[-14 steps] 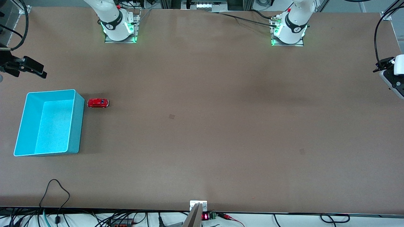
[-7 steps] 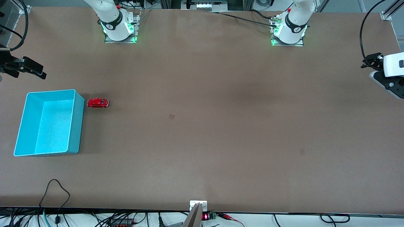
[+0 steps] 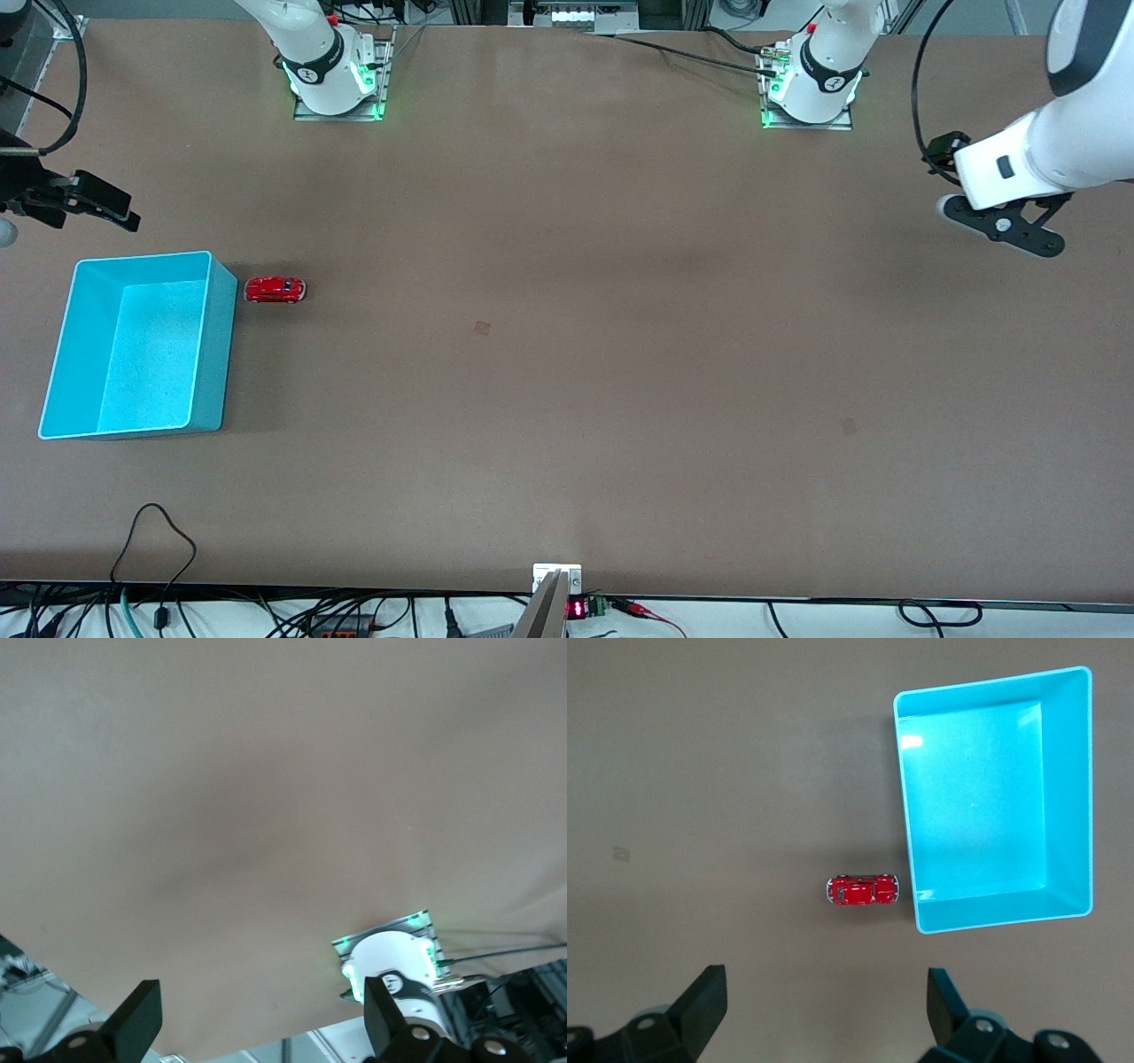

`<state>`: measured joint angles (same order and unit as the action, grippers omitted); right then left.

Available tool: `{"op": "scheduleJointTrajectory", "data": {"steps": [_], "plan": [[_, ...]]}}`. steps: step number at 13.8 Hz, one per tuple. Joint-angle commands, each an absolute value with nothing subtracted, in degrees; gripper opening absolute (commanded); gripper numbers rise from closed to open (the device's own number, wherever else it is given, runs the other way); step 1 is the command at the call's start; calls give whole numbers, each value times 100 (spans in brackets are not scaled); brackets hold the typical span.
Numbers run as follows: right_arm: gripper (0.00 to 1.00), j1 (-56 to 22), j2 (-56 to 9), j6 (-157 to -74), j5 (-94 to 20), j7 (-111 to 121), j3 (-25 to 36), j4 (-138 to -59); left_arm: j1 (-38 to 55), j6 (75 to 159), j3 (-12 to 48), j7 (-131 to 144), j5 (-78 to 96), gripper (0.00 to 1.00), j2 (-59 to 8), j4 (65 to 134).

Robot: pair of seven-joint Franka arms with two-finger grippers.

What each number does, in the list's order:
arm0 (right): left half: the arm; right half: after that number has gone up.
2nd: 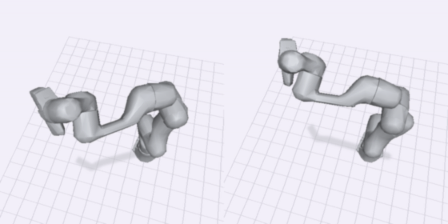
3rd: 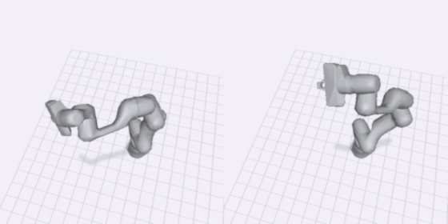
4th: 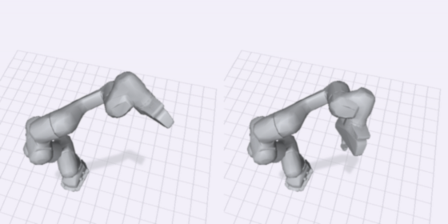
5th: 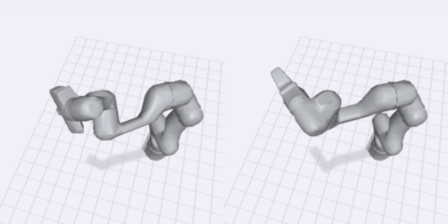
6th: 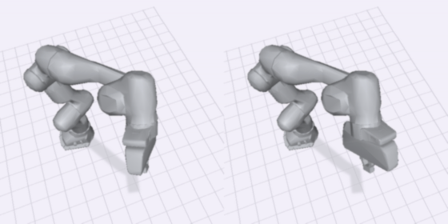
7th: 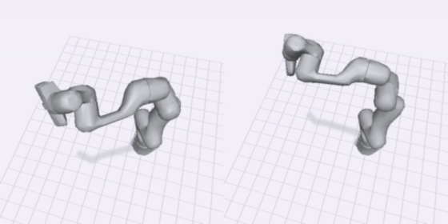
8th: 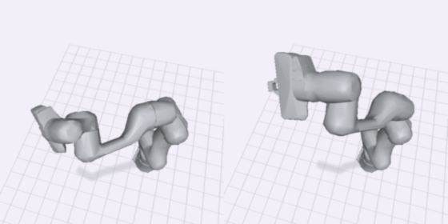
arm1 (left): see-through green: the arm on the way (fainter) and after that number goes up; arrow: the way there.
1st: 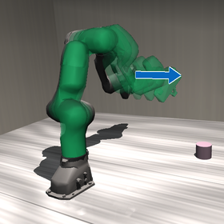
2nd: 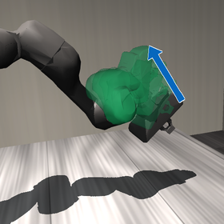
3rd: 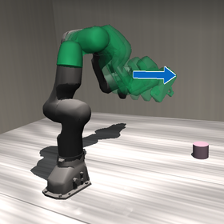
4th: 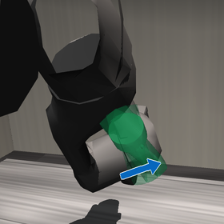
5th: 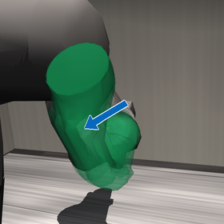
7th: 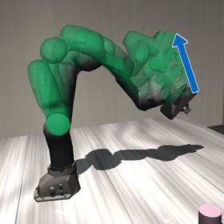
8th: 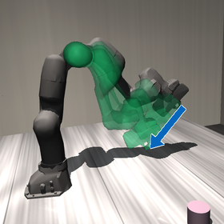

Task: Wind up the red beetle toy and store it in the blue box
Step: 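Move the right gripper over the red car beside the blue box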

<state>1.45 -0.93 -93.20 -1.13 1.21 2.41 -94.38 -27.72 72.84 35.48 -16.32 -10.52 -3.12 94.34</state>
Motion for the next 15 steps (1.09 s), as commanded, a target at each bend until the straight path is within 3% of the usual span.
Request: {"op": "scheduleJointTrajectory", "data": {"steps": [1,7,10,11,13,15], "plan": [[100,158,-359,-9334,-237,220,220,-9317,-2830,7128,3656,-1152,-1020,100,-378,9290],[100,-158,-886,-9561,-229,219,220,-9308,-2804,7005,3665,-1090,-1011,100,-843,8553],[100,-307,-1054,-9641,-133,220,220,-9308,-2656,7066,3517,-1099,-984,100,-809,8560],[100,-438,-1150,-9685,-27,220,220,-9299,-2263,7093,3063,-1099,-984,100,-748,8595],[100,-492,-1335,-9912,184,359,229,-9299,-1043,7381,1519,-1090,-644,100,-660,8613],[100,-492,-1415,-10317,114,1583,229,-9500,-512,7863,602,-1064,-117,100,-476,8831]]}}
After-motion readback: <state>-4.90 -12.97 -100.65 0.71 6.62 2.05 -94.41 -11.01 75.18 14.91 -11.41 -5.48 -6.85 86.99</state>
